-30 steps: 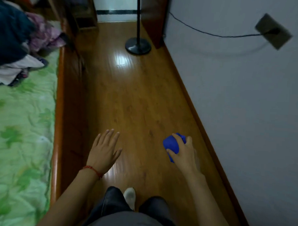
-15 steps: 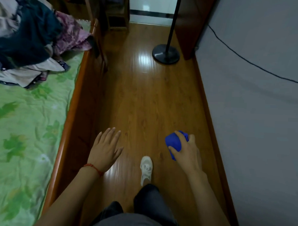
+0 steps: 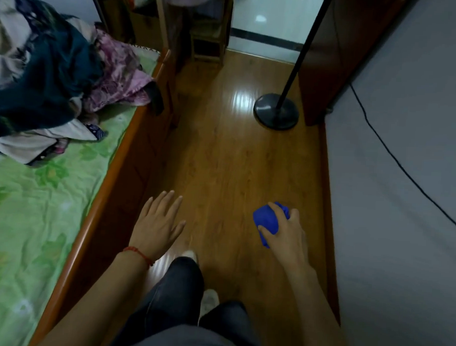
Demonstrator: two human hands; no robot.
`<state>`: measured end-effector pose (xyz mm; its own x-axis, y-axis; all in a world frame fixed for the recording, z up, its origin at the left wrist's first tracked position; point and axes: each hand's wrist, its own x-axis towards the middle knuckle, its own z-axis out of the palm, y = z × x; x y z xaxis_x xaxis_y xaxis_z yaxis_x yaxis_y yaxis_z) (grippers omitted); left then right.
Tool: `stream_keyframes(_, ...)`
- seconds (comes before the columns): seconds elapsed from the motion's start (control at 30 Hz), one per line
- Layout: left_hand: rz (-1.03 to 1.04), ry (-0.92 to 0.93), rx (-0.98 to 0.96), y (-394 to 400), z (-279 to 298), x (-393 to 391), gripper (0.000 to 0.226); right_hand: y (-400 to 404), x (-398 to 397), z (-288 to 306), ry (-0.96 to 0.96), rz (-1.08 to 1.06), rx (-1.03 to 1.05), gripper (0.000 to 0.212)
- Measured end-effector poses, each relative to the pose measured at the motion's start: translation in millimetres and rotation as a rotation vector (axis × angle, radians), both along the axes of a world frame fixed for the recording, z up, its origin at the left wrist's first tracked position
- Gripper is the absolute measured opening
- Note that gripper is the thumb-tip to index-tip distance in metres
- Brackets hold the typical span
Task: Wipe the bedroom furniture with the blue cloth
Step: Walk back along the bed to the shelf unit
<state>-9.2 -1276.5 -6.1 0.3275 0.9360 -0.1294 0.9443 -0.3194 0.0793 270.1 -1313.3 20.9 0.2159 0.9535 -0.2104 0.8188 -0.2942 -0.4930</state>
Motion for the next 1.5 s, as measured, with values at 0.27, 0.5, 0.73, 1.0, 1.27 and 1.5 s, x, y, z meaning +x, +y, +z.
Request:
stream_keyframes(0.27, 0.003, -0.016, 0.011, 161.9, -12.4, -5.4, 0.077, 166.7, -8.7, -12.5, -0.007, 0.032, -0.004, 0.061)
stream_keyframes(0.5, -0.005, -0.021, -0.002, 316.7, -8.2, -20.2, 0.075, 326.4, -22.1, 1.3, -0.004, 0.014, 0.039, 0.06)
stream_keyframes(0.73, -0.019, -0.034, -0.007, 443.4, -7.0, -15.5, 0.07, 450.8, -12.5, -0.4, -0.009, 0.015, 0.033, 0.059)
stream_keyframes(1.0, 0.024, -0.054, -0.048, 598.4, -26.4, 14.6, 0.073, 622.0, 18.4, -13.4, -0.017, 0.099, 0.023, 0.058)
stream_keyframes(1.27, 0.106, -0.095, -0.012, 760.0, -11.4, 44.3, 0.06, 798.1, 51.9, 3.5, -0.145, 0.222, 0.004, 0.06)
stream_keyframes(1.5, 0.169, -0.111, -0.014, 880.0, -12.9, 47.6, 0.06, 931.3, 53.2, 5.2, -0.152, 0.268, -0.02, 0.06)
